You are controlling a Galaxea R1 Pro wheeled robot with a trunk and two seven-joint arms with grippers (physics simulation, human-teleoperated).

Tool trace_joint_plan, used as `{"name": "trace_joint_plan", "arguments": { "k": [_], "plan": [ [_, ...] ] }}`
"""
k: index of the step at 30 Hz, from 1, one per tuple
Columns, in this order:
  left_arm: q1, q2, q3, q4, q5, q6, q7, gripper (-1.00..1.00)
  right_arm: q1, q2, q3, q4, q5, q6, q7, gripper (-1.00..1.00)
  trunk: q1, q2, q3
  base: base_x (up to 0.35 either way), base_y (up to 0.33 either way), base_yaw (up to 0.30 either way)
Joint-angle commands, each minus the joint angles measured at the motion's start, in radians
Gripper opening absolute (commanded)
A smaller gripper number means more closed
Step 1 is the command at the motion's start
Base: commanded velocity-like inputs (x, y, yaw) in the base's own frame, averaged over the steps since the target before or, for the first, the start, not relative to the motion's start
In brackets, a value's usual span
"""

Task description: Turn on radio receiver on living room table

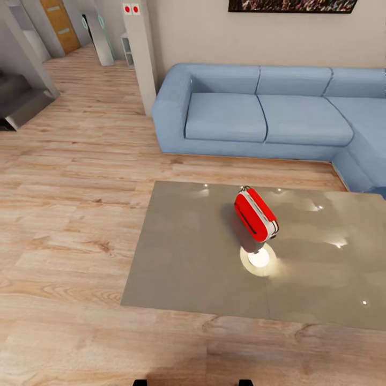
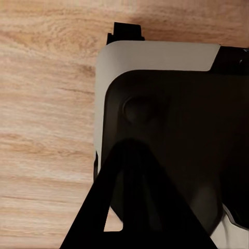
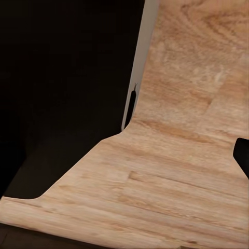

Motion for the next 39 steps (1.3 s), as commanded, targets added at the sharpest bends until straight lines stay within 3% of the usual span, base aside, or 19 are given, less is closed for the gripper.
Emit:
{"name": "trace_joint_plan", "arguments": {
  "k": [1, 39],
  "plan": [
    [0.000, 0.000, 0.000, 0.000, 0.000, 0.000, 0.000, -1.00, 0.000, 0.000, 0.000, 0.000, 0.000, 0.000, 0.000, 1.00, 0.000, 0.000, 0.002, 0.000, 0.000, 0.000],
    [0.000, 0.001, 0.001, 0.000, 0.001, 0.000, 0.002, -1.00, 0.000, 0.000, -0.002, 0.000, -0.003, 0.000, 0.002, 1.00, 0.000, 0.000, 0.063, 0.000, 0.000, -0.050]
  ]
}}
